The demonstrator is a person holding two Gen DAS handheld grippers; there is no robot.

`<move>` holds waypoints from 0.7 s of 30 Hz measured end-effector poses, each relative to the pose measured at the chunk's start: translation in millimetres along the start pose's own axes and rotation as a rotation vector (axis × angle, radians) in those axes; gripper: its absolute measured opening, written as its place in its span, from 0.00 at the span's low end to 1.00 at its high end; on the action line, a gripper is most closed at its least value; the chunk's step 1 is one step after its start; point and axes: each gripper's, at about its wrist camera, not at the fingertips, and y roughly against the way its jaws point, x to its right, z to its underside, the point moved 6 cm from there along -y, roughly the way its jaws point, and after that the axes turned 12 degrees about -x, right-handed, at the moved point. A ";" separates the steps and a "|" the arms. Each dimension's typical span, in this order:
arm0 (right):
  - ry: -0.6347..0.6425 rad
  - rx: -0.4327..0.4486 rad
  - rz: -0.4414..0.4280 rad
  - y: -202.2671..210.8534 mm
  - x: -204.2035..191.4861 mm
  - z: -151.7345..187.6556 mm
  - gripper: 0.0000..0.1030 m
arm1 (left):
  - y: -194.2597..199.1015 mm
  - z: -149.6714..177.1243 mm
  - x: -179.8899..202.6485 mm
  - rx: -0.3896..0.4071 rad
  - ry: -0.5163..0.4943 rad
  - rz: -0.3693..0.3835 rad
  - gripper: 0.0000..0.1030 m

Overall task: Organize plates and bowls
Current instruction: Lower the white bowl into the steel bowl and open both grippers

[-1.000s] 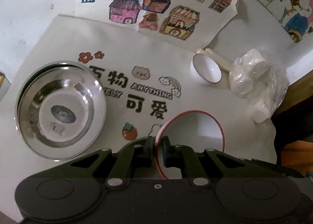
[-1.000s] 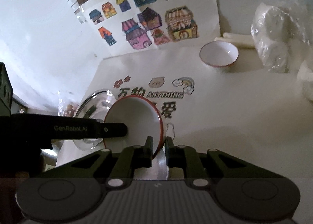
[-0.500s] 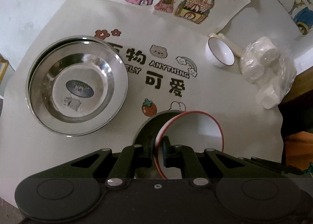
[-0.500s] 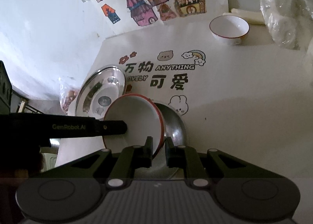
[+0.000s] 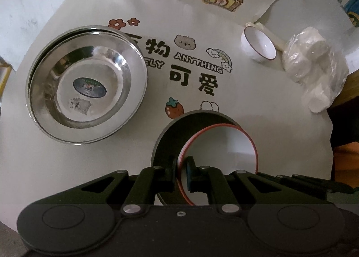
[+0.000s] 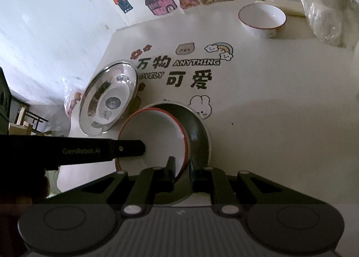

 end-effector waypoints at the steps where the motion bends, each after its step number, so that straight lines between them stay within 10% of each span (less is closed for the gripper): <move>1: 0.002 -0.004 0.001 -0.5 0.8 -0.1 0.14 | -0.9 0.0 0.2 -0.003 0.001 -0.003 0.09; 21: 0.049 -0.068 -0.020 -12.2 3.4 -7.3 0.15 | -12.4 -2.3 -6.3 -0.021 0.067 -0.057 0.09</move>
